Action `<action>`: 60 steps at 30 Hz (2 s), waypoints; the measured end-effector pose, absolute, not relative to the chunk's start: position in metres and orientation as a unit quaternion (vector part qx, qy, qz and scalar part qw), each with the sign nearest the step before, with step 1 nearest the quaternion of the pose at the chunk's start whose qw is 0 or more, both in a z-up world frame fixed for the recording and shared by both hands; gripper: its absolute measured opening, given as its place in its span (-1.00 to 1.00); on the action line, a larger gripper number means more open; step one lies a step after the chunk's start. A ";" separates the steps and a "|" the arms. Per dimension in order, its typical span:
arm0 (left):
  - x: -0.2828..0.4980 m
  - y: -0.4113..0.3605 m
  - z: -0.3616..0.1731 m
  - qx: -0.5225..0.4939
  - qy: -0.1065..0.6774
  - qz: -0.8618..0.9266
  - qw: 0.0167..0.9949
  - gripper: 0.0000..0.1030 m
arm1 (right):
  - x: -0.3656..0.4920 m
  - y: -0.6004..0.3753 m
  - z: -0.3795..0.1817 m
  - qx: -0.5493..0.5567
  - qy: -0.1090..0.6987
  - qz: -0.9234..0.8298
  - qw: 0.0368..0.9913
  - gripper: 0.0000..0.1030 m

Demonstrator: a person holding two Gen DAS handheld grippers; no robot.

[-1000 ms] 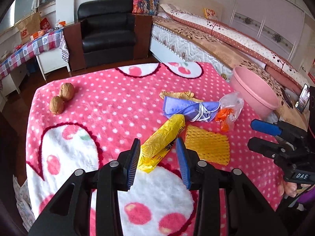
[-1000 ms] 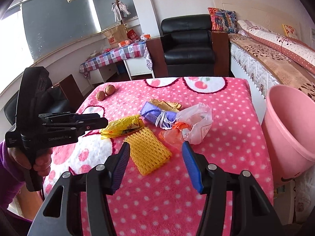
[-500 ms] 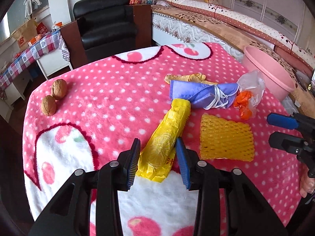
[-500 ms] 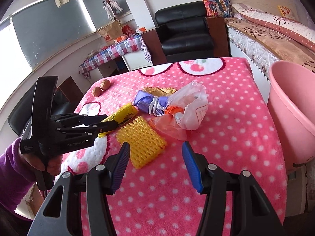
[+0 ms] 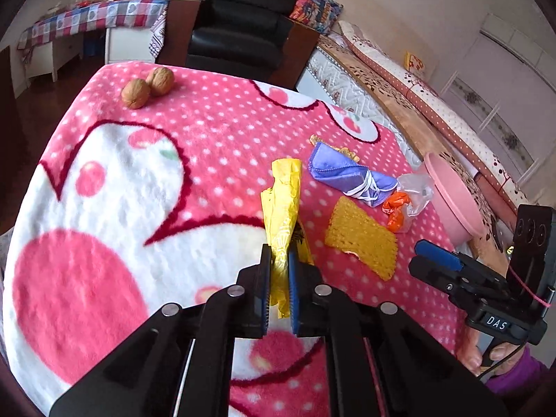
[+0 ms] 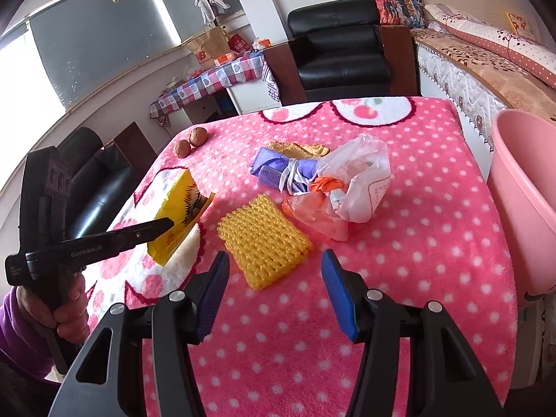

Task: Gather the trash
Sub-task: 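Lift the yellow bag with the left gripper while the right grasps the yellow mesh sleeve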

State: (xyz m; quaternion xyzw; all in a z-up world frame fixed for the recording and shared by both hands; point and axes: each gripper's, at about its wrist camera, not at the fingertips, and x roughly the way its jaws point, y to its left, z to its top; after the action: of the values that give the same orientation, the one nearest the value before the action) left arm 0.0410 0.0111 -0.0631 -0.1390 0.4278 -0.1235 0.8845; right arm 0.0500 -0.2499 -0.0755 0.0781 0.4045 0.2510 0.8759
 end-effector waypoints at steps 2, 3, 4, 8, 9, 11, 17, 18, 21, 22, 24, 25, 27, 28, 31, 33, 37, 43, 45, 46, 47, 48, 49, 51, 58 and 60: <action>0.032 0.014 -0.067 -0.145 0.419 -0.105 0.890 -0.84 | 0.050 -0.248 -0.076 0.077 0.406 0.253 0.874 0.07; 0.030 0.015 -0.069 -0.149 0.415 -0.100 0.892 -0.84 | 0.050 -0.248 -0.077 0.077 0.407 0.253 0.874 0.07; 0.027 0.016 -0.069 -0.151 0.411 -0.092 0.894 -0.84 | 0.050 -0.248 -0.077 0.078 0.408 0.252 0.874 0.07; 0.024 0.020 -0.065 -0.153 0.395 -0.075 0.903 -0.84 | 0.050 -0.248 -0.078 0.078 0.410 0.252 0.873 0.07; 0.025 0.021 -0.066 -0.156 0.400 -0.069 0.901 -0.84 | 0.050 -0.249 -0.078 0.077 0.412 0.251 0.873 0.07; 0.027 0.025 -0.069 -0.168 0.404 -0.065 0.897 -0.84 | 0.051 -0.249 -0.078 0.077 0.413 0.251 0.872 0.07; 0.028 0.027 -0.071 -0.166 0.408 -0.062 0.895 -0.84 | 0.053 -0.248 -0.078 0.077 0.414 0.249 0.872 0.07; 0.028 0.026 -0.071 -0.164 0.409 -0.061 0.896 -0.84 | 0.053 -0.248 -0.078 0.078 0.412 0.249 0.873 0.07; 0.028 0.025 -0.071 -0.164 0.409 -0.060 0.896 -0.84 | 0.052 -0.249 -0.078 0.079 0.409 0.250 0.874 0.07; 0.028 0.025 -0.071 -0.163 0.410 -0.058 0.896 -0.84 | 0.051 -0.249 -0.078 0.079 0.408 0.251 0.874 0.07; 0.028 0.024 -0.071 -0.161 0.410 -0.056 0.896 -0.84 | 0.050 -0.249 -0.077 0.078 0.406 0.253 0.875 0.07; 0.028 0.023 -0.071 -0.159 0.409 -0.054 0.897 -0.84 | 0.049 -0.249 -0.077 0.077 0.404 0.254 0.875 0.07; 0.027 0.023 -0.071 -0.157 0.408 -0.052 0.898 -0.84 | 0.048 -0.249 -0.076 0.077 0.402 0.255 0.876 0.07; 0.027 0.023 -0.071 -0.157 0.408 -0.051 0.898 -0.84 | 0.047 -0.249 -0.076 0.077 0.400 0.256 0.877 0.07; 0.025 0.023 -0.070 -0.154 0.406 -0.050 0.900 -0.84 | 0.046 -0.249 -0.075 0.075 0.397 0.256 0.878 0.07; 0.025 0.022 -0.070 -0.152 0.405 -0.050 0.900 -0.84 | 0.044 -0.249 -0.074 0.072 0.393 0.256 0.880 0.07; 0.024 0.022 -0.069 -0.153 0.403 -0.048 0.901 -0.84 | 0.042 -0.245 -0.073 0.062 0.391 0.257 0.882 0.06; 0.022 0.025 -0.067 -0.158 0.396 -0.044 0.903 -0.84 | 0.044 -0.241 -0.074 0.055 0.399 0.258 0.878 0.06; 0.021 0.026 -0.067 -0.161 0.394 -0.044 0.904 -0.84 | 0.044 -0.241 -0.074 0.056 0.399 0.258 0.878 0.06; 0.021 0.026 -0.067 -0.162 0.394 -0.044 0.904 -0.84 | 0.045 -0.241 -0.075 0.057 0.402 0.259 0.876 0.06; 0.021 0.026 -0.067 -0.162 0.393 -0.045 0.904 -0.84 | 0.047 -0.240 -0.076 0.058 0.405 0.260 0.875 0.06; 0.021 0.026 -0.067 -0.161 0.394 -0.046 0.904 -0.84 | 0.048 -0.240 -0.077 0.059 0.408 0.261 0.873 0.06; 0.021 0.025 -0.066 -0.161 0.393 -0.047 0.904 -0.84 | 0.048 -0.240 -0.077 0.058 0.410 0.260 0.872 0.06; 0.021 0.025 -0.066 -0.160 0.392 -0.049 0.905 -0.84 | 0.047 -0.238 -0.077 0.052 0.409 0.257 0.874 0.06; 0.019 0.025 -0.065 -0.160 0.388 -0.051 0.906 -0.84 | 0.045 -0.229 -0.079 0.026 0.417 0.249 0.874 -0.02; 0.018 0.025 -0.065 -0.161 0.388 -0.050 0.906 -0.84 | 0.044 -0.230 -0.079 0.030 0.420 0.250 0.872 -0.03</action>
State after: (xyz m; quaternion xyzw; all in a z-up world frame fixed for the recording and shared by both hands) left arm 0.0184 0.0251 -0.0649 -0.1614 0.3875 -0.0497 0.9063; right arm 0.0442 -0.2299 -0.0792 0.0298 0.4196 0.2496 0.8722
